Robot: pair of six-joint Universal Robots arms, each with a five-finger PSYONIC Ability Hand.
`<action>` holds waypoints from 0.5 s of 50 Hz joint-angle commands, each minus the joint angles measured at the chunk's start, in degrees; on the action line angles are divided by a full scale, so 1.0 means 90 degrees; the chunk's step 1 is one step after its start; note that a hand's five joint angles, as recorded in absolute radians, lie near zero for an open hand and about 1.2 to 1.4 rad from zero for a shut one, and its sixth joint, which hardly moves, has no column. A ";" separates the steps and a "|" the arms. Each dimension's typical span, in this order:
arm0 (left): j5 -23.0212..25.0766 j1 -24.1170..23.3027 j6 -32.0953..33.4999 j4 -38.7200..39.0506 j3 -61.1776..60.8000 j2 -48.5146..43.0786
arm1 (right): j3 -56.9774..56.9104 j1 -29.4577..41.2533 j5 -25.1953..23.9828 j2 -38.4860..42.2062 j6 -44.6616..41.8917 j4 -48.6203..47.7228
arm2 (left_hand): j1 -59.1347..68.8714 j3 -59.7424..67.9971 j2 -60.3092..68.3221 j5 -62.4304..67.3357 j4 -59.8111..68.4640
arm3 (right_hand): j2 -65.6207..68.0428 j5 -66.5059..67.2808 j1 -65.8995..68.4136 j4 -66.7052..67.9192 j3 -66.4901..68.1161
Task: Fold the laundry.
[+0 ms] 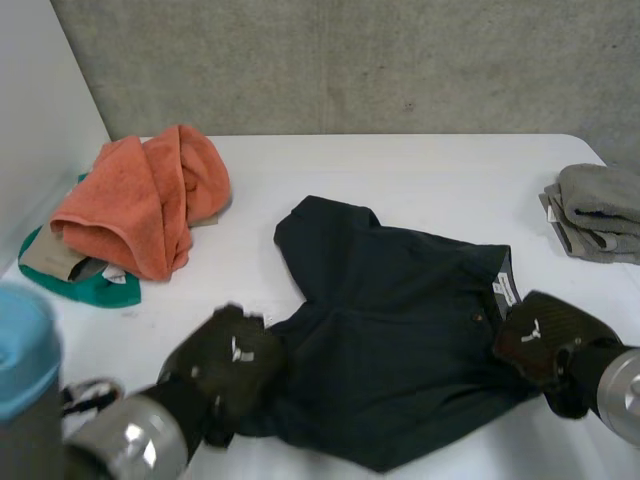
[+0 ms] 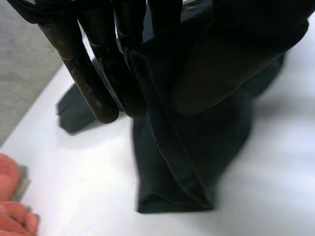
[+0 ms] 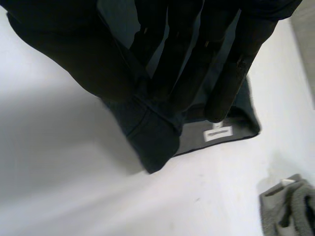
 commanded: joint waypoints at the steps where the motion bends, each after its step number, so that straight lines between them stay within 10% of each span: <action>1: 0.0031 0.0810 -0.0107 0.0605 0.0337 -0.0582 | -0.0036 -0.0078 -0.0086 0.0346 0.0432 -0.0867 | -0.0985 -0.1102 -0.1115 -0.1102 -0.1120 | 0.1227 0.1262 0.1706 0.1250 0.1298; 16: 0.0050 0.0908 -0.0009 0.1082 0.1117 -0.1283 | -0.1097 -0.0058 -0.0077 0.1702 0.1075 -0.2350 | 0.1517 0.1399 0.1386 0.1399 0.1381 | 0.1227 0.1262 0.1706 0.1250 0.1298; 25: 0.0011 0.1142 0.0547 0.3366 0.4953 -0.2457 | -0.4642 0.0400 0.1084 0.2818 0.2258 -0.4264 | 0.1517 0.1399 0.1386 0.1399 0.1381 | 0.1227 0.1262 0.1706 0.1250 0.1298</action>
